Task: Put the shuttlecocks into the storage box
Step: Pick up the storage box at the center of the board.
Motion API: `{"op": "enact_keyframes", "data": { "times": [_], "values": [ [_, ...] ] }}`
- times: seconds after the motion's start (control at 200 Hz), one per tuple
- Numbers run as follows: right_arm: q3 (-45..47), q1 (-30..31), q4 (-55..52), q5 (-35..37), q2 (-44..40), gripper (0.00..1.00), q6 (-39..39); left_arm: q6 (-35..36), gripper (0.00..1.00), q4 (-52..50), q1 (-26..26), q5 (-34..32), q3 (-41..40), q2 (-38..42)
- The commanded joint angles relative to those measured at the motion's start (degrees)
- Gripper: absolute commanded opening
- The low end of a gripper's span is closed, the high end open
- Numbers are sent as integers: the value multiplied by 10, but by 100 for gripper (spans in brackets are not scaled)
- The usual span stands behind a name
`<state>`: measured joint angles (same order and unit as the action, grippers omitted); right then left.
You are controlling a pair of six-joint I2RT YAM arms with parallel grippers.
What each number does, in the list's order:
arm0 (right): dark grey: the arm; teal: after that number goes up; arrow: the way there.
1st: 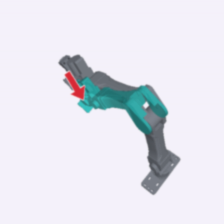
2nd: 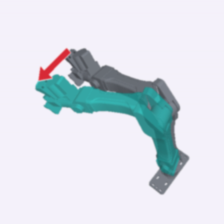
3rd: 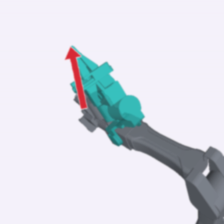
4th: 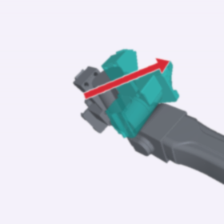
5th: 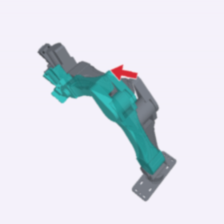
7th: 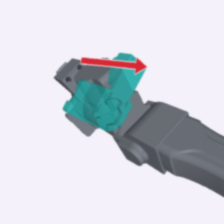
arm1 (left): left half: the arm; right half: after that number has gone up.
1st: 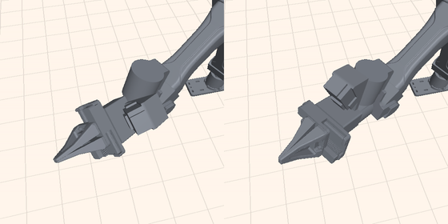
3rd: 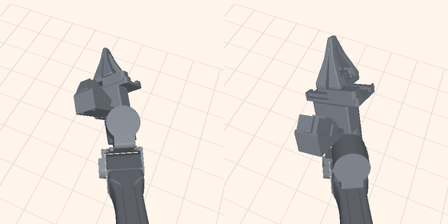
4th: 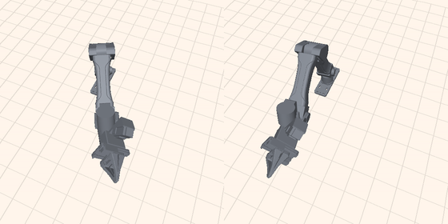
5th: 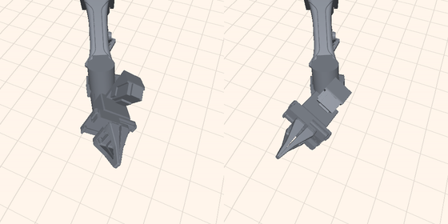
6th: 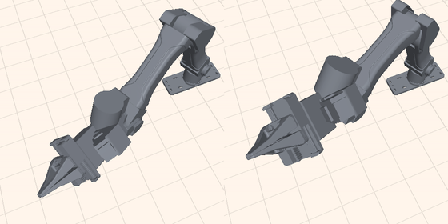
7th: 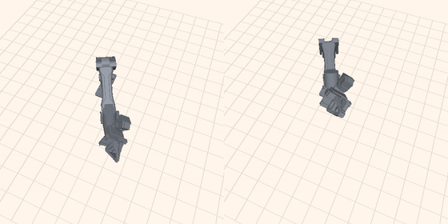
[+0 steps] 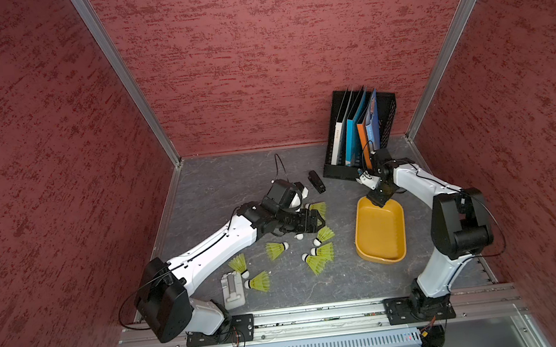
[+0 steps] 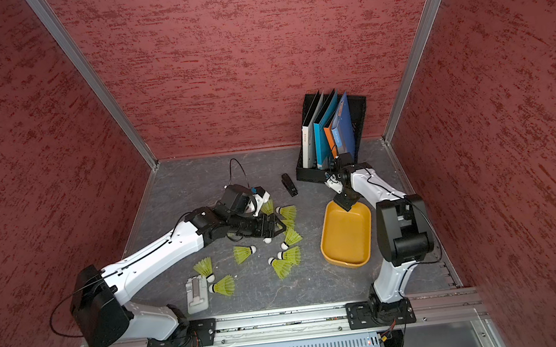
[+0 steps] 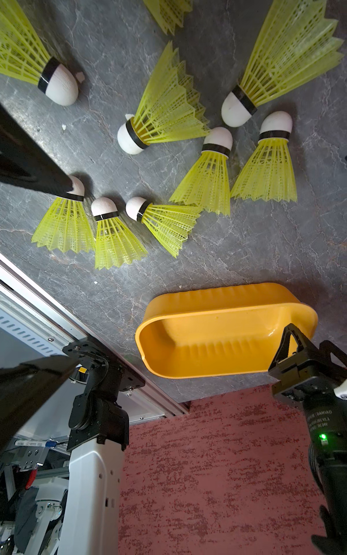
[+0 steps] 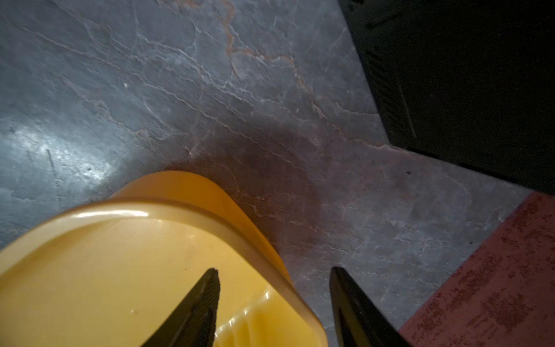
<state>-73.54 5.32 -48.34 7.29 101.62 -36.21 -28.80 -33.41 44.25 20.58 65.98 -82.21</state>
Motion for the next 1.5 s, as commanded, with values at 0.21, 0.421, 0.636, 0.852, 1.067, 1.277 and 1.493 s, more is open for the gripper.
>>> {"op": "enact_keyframes", "data": {
  "times": [0.21, 0.421, 0.636, 0.852, 1.067, 1.277, 1.493],
  "values": [
    [-19, -5, -9, 0, 21, 35, 58, -9, 87, 5, -6, -5, -8, 19],
    [-12, -12, -13, 14, 29, 25, 80, -13, 87, 6, -8, -5, -8, 17],
    [-7, -22, -16, 24, 25, 18, 93, -13, 87, 6, -11, -2, -7, 15],
    [2, -34, -18, 35, 14, 10, 105, -12, 87, 6, -15, -1, -8, 16],
    [13, -40, -15, 42, -12, 0, 115, -18, 88, 6, -27, -8, -21, 21],
    [9, -40, -24, 29, -54, 0, 125, -42, 88, 2, -102, -9, -59, 47],
    [3, -40, -44, 14, -111, 0, 177, -33, 87, -12, -171, -6, -68, 66]
  ]
}}
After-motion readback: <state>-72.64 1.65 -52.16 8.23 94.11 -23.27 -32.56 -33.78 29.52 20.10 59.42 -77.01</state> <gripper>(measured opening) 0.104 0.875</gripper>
